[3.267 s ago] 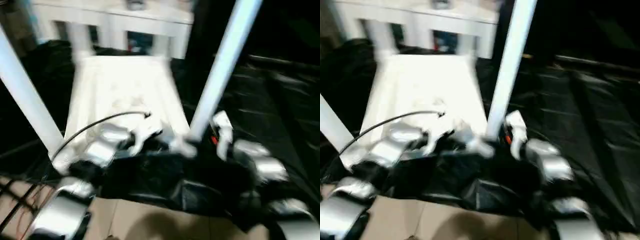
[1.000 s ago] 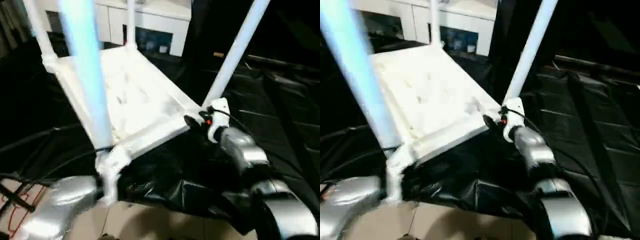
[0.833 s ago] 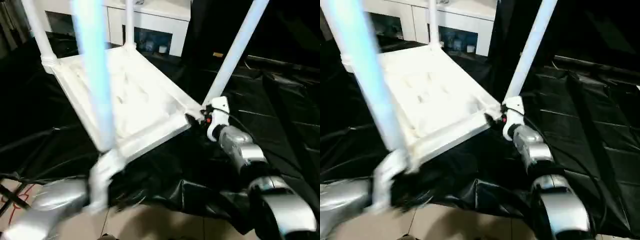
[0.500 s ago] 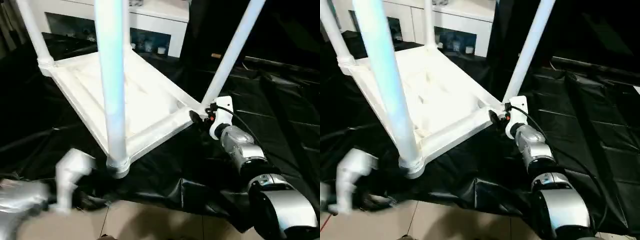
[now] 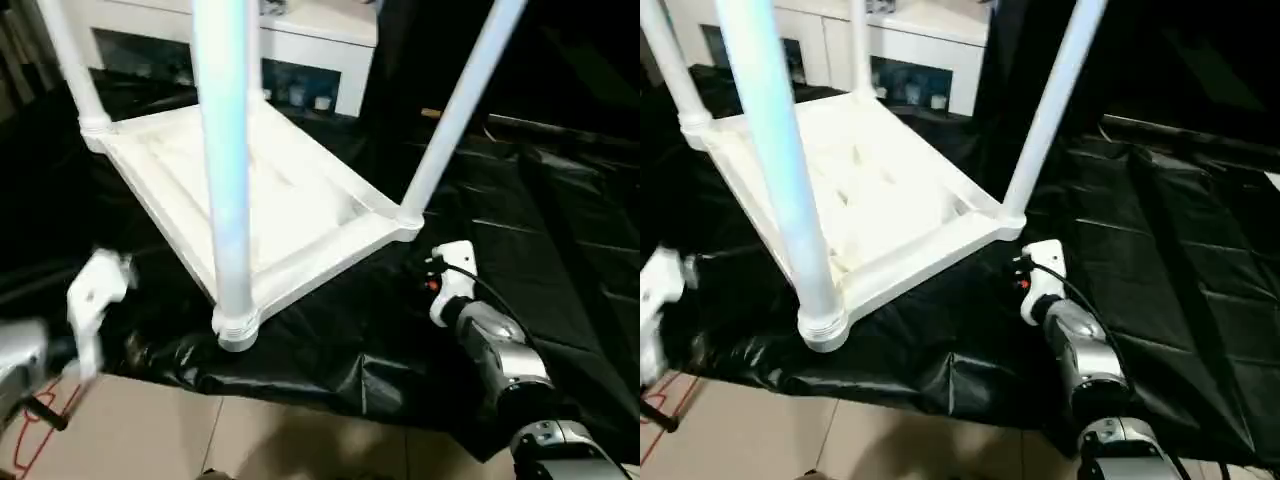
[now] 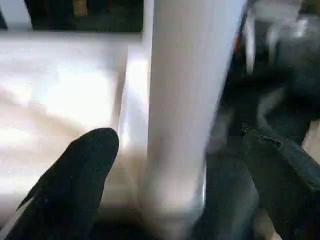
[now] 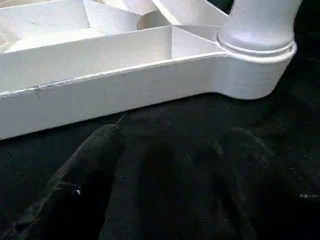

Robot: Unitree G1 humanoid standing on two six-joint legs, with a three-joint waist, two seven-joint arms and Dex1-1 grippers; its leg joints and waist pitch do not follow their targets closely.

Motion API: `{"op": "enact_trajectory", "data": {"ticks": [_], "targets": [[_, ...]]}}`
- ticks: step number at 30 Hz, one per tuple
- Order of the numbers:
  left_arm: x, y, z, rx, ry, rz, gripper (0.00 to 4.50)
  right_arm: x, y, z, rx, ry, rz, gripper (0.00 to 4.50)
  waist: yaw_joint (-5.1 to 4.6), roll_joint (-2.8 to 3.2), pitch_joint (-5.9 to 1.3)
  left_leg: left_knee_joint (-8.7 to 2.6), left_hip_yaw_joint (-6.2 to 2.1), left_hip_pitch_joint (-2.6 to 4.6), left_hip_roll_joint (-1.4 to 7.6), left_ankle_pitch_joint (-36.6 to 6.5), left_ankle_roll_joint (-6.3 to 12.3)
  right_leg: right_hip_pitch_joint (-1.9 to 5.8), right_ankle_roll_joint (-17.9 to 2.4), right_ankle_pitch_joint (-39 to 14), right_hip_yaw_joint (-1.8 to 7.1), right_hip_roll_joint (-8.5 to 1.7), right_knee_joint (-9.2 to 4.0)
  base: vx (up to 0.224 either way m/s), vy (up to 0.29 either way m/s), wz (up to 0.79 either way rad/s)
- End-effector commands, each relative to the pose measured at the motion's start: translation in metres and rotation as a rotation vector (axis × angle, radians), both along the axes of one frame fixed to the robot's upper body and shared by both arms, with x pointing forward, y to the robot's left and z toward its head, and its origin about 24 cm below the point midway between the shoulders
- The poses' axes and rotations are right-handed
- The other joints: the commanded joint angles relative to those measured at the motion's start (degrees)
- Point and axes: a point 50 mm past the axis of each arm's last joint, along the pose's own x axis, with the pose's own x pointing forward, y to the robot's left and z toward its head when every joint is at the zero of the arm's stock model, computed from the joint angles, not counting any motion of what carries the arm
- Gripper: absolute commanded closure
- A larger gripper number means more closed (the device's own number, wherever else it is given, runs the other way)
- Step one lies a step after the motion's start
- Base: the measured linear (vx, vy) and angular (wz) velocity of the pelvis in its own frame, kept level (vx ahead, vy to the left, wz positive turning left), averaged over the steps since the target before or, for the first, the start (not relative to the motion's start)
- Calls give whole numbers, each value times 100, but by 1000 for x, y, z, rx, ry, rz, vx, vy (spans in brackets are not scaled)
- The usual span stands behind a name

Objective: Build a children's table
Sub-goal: Rotate table base

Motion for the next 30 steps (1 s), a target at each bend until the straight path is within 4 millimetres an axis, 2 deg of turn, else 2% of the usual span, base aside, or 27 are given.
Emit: {"op": "enact_trajectory", "data": {"ticks": [1, 2, 3, 5, 6, 7, 8, 9, 10, 12, 13, 15, 18, 20, 21, 22, 24, 26, 27, 29, 30], "targets": [[7, -15, 4, -108, -3, -37, 2, 3, -1, 2, -26, 9, -23, 90, 5, 175, -328, -437, -31, 89, 102, -2003, -306, 209, -975, -1633, 259, -253, -450, 0, 0, 0], [9, -18, 4, -129, -3, -45, 2, 4, -1, 2, -30, 13, -25, 90, 18, 173, -331, -435, -29, 93, 100, -1970, -299, 211, -978, -1616, 258, -253, -460, 0, 0, 0], [16, -32, 4, -196, -9, -83, 2, 8, 0, 2, -59, 33, -32, 90, 8, 132, -331, -425, -20, 75, 94, -1920, -274, 216, -970, -1585, 259, -249, -448, 0, 0, 0], [19, -42, 2, -208, -6, -115, 2, 10, 1, 1, -80, 47, -33, 90, 23, 152, -342, -413, -25, 90, 91, -1878, -279, 213, -918, -1740, 249, -264, -467, 0, 0, 0], [21, -49, 1, -217, -7, -136, 2, 12, 2, 1, -96, 59, -37, 90, 1, 119, -338, -418, -35, 47, 93, -1824, -271, 235, -887, -1759, 246, -266, -457, 0, 0, 0], [23, -63, 0, -232, -8, -178, 2, 15, 3, -1, -122, 77, -45, 90, 1, 127, -345, -419, -37, 54, 100, -1779, -283, 233, -858, -1764, 243, -272, -462, 0, 0, 0], [23, -68, 0, -245, -4, -194, 2, 15, 3, -1, -129, 80, -47, 90, 3, 131, -349, -404, -28, 69, 97, -1770, -283, 221, -859, -1728, 245, -266, -461, 0, 0, 0], [23, -71, 0, -255, 0, -204, 2, 15, 3, -1, -133, 81, -49, 90, 7, 115, -352, -399, -20, 58, 100, -1722, -262, 230, -883, -1612, 252, -271, -454, 0, 0, 0], [24, -77, -1, -272, 3, -219, 2, 16, 4, -1, -131, 81, -47, 90, 7, 71, -369, -396, -19, 32, 99, -1586, -223, 261, -882, -1446, 248, -264, -431, 0, 0, 0], [25, -93, -4, -294, 17, -259, 2, 18, 8, -1, -144, 85, -30, 90, 23, 97, -377, -379, -4, 45, 105, -1399, -170, 252, -953, -1162, 253, -262, -409, 0, 0, 0], [27, -100, -5, -300, 17, -270, 2, 19, 10, -1, -152, 87, -22, 90, 28, 71, -385, -374, -1, 35, 103, -1292, -141, 267, -1005, -1031, 246, -259, -387, 0, 0, 0], [27, -115, -8, -311, 22, -307, 2, 21, 15, 0, -152, 92, -18, 90, 24, 70, -391, -379, -9, 10, 108, -1215, -120, 298, -1008, -909, 243, -266, -371, 0, 0, 0], [31, -139, -12, -315, 15, -340, 2, 24, 20, 2, -153, 95, -17, 90, 35, 64, -400, -360, 7, 25, 110, -1114, -47, 295, -1060, -731, 248, -275, -366, 0, 0, 0], [33, -152, -13, -322, 11, -359, 2, 25, 23, 2, -156, 94, -12, 90, 49, 62, -394, -353, 14, 21, 101, -1114, -28, 305, -1064, -738, 248, -279, -372, 0, 0, 0], [33, -156, -13, -325, 11, -368, 2, 25, 25, 2, -157, 93, -9, 90, 50, 57, -390, -359, 11, 22, 104, -1156, -39, 306, -1027, -837, 245, -282, -386, 0, 0, 0], [37, -168, -14, -311, -7, -381, 2, 26, 28, 2, -158, 93, -6, 90, 51, 84, -382, -364, 4, 24, 102, -1241, -46, 297, -982, -995, 244, -284, -411, 0, 0, 0], [40, -177, -15, -305, -18, -390, 2, 26, 29, 2, -157, 93, -4, 90, 49, 76, -386, -366, -2, 32, 106, -1334, -66, 294, -932, -1161, 242, -291, -438, 0, 0, 0], [42, -192, -15, -310, -41, -418, 2, 25, 33, 1, -153, 93, 5, 90, 36, 61, -387, -370, -8, 4, 99, -1319, -57, 310, -921, -1155, 239, -292, -444, 0, 0, 0], [42, -196, -15, -311, -38, -427, 2, 25, 33, 0, -150, 94, 9, 90, 39, 84, -400, -355, -3, 28, 107, -1316, -65, 301, -959, -1055, 245, -294, -431, 0, 0, 0], [41, -201, -16, -317, -44, -441, 2, 25, 34, 0, -150, 95, 9, 90, 39, 62, -409, -354, -10, 5, 109, -1229, -33, 328, -1014, -893, 238, -301, -406, 0, 0, 0], [42, -205, -16, -319, -53, -442, 2, 25, 34, -1, -151, 96, 7, 90, 40, 92, -411, -350, -9, 14, 112, -1211, -12, 324, -1067, -810, 239, -304, -395, 0, 0, 0]]}}
